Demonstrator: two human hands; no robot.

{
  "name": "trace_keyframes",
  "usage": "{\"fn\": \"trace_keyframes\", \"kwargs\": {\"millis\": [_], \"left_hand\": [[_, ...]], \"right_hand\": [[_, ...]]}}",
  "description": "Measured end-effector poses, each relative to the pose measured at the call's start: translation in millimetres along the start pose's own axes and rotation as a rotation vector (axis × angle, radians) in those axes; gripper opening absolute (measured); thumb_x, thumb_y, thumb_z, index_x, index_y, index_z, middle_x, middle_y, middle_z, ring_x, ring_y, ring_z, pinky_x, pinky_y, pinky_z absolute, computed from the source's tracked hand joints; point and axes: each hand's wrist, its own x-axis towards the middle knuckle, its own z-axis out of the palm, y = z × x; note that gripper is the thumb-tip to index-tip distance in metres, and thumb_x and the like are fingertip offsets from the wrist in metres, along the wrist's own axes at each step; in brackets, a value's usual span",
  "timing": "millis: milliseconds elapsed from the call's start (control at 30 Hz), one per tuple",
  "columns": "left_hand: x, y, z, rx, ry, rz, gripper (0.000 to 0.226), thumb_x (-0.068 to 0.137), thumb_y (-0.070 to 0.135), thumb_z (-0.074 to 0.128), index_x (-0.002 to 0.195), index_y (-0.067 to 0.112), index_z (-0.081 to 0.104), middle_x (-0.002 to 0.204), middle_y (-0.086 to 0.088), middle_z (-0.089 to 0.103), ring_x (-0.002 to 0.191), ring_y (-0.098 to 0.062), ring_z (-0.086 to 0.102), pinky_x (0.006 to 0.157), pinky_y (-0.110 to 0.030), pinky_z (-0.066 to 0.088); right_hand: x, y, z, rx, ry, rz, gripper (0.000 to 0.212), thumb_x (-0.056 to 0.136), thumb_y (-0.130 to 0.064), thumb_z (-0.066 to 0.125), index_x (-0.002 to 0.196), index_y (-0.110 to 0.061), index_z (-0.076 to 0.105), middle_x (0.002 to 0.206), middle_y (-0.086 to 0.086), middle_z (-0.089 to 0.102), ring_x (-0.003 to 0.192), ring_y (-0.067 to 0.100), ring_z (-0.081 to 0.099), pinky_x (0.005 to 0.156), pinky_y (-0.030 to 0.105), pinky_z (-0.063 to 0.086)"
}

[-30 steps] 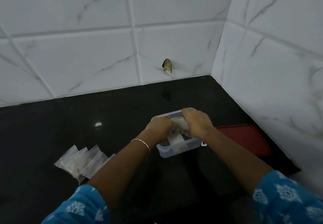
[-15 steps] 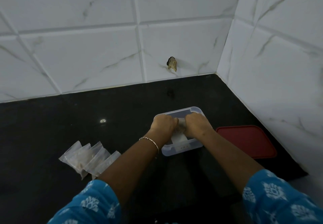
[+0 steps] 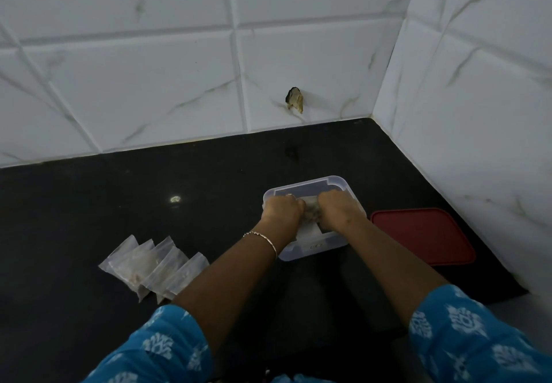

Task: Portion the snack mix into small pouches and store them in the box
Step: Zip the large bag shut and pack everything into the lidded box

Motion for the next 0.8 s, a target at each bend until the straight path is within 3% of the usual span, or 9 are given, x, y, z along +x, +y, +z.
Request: {"fn": "trace_keyframes", "kwargs": {"millis": [267, 367, 500, 567, 667, 800], "left_hand": [[5.3, -7.8, 1.2, 0.057, 0.055, 0.068, 0.028, 0.096, 0.018, 0.05, 0.122, 0.008, 0.055, 0.126, -0.012, 0.055, 0.111, -0.027, 0.059, 0.08, -0.034, 0.048], [7.0, -11.0, 1.2, 0.026, 0.049, 0.094, 0.031, 0.095, 0.026, 0.053, 0.121, 0.009, 0.057, 0.124, -0.012, 0.056, 0.108, -0.026, 0.06, 0.078, -0.033, 0.046], [2.5, -15.7, -4.2, -0.108, 0.036, 0.136, 0.039, 0.092, 0.028, 0.059, 0.126, 0.009, 0.053, 0.131, -0.015, 0.048, 0.112, -0.028, 0.056, 0.088, -0.036, 0.047], [-4.5, -20.8, -8.6, -0.243, 0.19, 0.145, 0.035, 0.092, 0.021, 0.057, 0.125, 0.009, 0.051, 0.133, -0.015, 0.044, 0.109, -0.028, 0.056, 0.088, -0.035, 0.048], [-29.6, -38.5, -11.4, -0.535, 0.483, 0.068, 0.021, 0.092, 0.014, 0.053, 0.112, 0.011, 0.055, 0.117, -0.009, 0.05, 0.096, -0.021, 0.055, 0.082, -0.031, 0.048], [-78.8, -76.5, 8.9, -0.722, 0.736, -0.14, 0.017, 0.087, 0.011, 0.06, 0.104, 0.01, 0.057, 0.098, -0.004, 0.055, 0.082, -0.008, 0.046, 0.072, -0.023, 0.041]], "right_hand": [[-1.3, 2.6, 2.7, 0.126, 0.115, 0.02, 0.03, 0.094, -0.016, 0.056, 0.121, -0.005, 0.059, 0.115, 0.013, 0.064, 0.106, 0.026, 0.061, 0.086, 0.034, 0.048], [-4.1, 2.7, -0.8, 0.126, 0.095, -0.007, 0.029, 0.09, -0.019, 0.06, 0.116, -0.006, 0.062, 0.113, 0.012, 0.064, 0.103, 0.026, 0.061, 0.083, 0.034, 0.05], [-13.4, 1.0, -10.6, 0.12, 0.079, -0.023, 0.028, 0.083, -0.02, 0.067, 0.108, -0.009, 0.062, 0.104, 0.008, 0.063, 0.09, 0.021, 0.059, 0.07, 0.031, 0.047], [-22.5, -1.8, -20.4, 0.095, 0.199, -0.068, 0.022, 0.085, -0.021, 0.064, 0.104, -0.01, 0.061, 0.094, 0.004, 0.061, 0.083, 0.018, 0.058, 0.065, 0.029, 0.042], [-41.1, -22.8, -42.4, 0.178, 0.391, -0.172, 0.016, 0.088, -0.025, 0.063, 0.101, -0.017, 0.056, 0.089, -0.002, 0.059, 0.081, 0.014, 0.057, 0.069, 0.029, 0.044], [-52.6, -70.5, -49.0, 0.466, 0.429, -0.367, 0.013, 0.09, -0.03, 0.062, 0.099, -0.022, 0.058, 0.09, -0.007, 0.064, 0.083, 0.011, 0.061, 0.074, 0.033, 0.053]]}}
